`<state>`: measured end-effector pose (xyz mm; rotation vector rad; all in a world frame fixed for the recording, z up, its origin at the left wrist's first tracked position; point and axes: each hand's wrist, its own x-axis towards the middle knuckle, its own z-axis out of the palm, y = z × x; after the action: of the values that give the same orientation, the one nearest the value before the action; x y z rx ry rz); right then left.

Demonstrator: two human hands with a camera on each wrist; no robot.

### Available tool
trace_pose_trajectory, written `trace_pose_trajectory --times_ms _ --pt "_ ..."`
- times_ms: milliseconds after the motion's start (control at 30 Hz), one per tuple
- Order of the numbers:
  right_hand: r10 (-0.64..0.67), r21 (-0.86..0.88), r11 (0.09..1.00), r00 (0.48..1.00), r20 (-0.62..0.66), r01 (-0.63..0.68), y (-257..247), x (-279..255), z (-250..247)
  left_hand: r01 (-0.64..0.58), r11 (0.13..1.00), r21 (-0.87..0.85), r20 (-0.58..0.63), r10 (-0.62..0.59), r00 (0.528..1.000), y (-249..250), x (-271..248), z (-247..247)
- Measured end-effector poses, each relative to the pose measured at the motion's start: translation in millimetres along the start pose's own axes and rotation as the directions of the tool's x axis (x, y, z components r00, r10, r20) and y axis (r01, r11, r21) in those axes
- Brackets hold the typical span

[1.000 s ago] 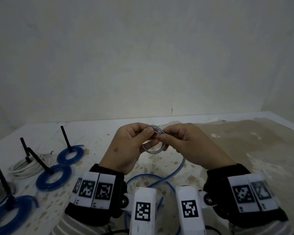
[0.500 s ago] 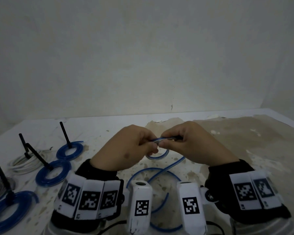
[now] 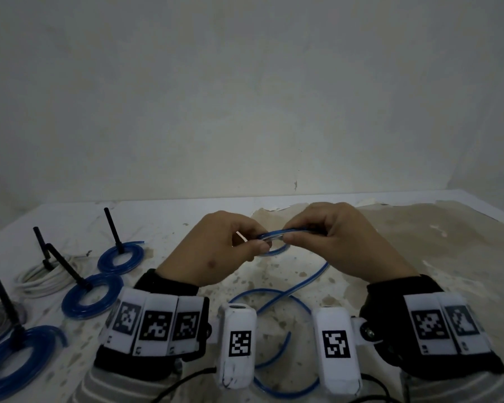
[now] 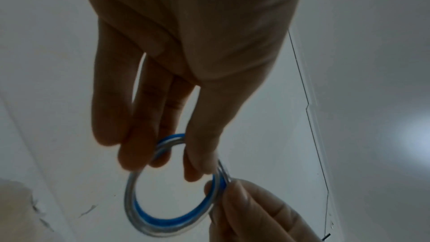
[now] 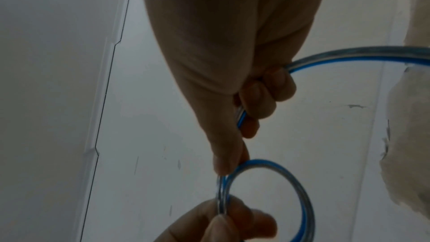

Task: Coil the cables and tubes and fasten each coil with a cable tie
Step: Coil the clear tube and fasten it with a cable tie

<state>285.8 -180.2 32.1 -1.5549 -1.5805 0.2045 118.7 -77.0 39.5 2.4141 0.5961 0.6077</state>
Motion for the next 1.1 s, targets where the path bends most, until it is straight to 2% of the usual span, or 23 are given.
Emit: trace_pose_trajectory --times_ms 167,233,300,367,433,500,567,633,700,900,933,1000,1100 --pt "-0.014 -0.072 0.997 0.999 -0.038 0.012 3 1 -8 0.069 0.978 -0.196 -0.004 -0.071 0.997 -6 -1 -4" --pt "-0.009 -0.049 0.999 0.997 -0.078 0.005 4 0 -14 0.049 0.972 -0.229 -0.024 -0.056 0.998 -4 -1 -3" --pt "0.018 0.045 0.999 0.994 -0.104 -0.014 3 -2 -12 0.024 0.953 -0.302 -0.086 -0.052 0.995 -2 -1 1" --pt "0.077 0.171 0.983 0.994 -0.073 -0.064 1 -1 -4 0.021 0.88 -0.475 -0.147 -0.103 0.984 -3 1 4" --pt "0.096 0.218 0.972 0.994 -0.044 -0.084 -1 2 6 0.014 0.769 -0.64 -0.181 -0.168 0.969 0 3 8" --pt "0.087 0.229 0.971 0.992 -0.093 -0.064 -1 5 10 0.03 0.671 -0.741 -0.155 -0.213 0.965 6 3 17" --pt "0.081 0.232 0.971 0.989 -0.127 -0.05 -1 6 8 0.075 0.64 -0.764 -0.075 -0.205 0.976 13 3 29" --pt "0.087 0.257 0.965 0.989 -0.123 -0.053 -1 4 4 0.112 0.678 -0.727 -0.015 -0.179 0.984 17 3 37" --pt "0.101 0.316 0.947 0.99 -0.101 -0.064 0 3 3 0.133 0.723 -0.678 -0.006 -0.186 0.983 15 6 38" --pt "0.096 0.342 0.935 0.995 0.024 -0.098 -4 2 5 0.252 0.777 -0.577 0.115 -0.228 0.967 6 3 25" --pt "0.092 0.347 0.933 0.995 0.034 -0.098 -4 1 5 0.248 0.791 -0.56 0.101 -0.232 0.968 5 3 20" --pt "0.078 0.318 0.944 0.996 0.053 -0.091 -3 0 3 0.194 0.832 -0.52 -0.006 -0.231 0.973 4 2 11" --pt "0.054 0.163 0.984 0.994 0.099 -0.07 -2 -1 2 0.081 0.915 -0.395 -0.112 -0.135 0.985 9 -2 1"
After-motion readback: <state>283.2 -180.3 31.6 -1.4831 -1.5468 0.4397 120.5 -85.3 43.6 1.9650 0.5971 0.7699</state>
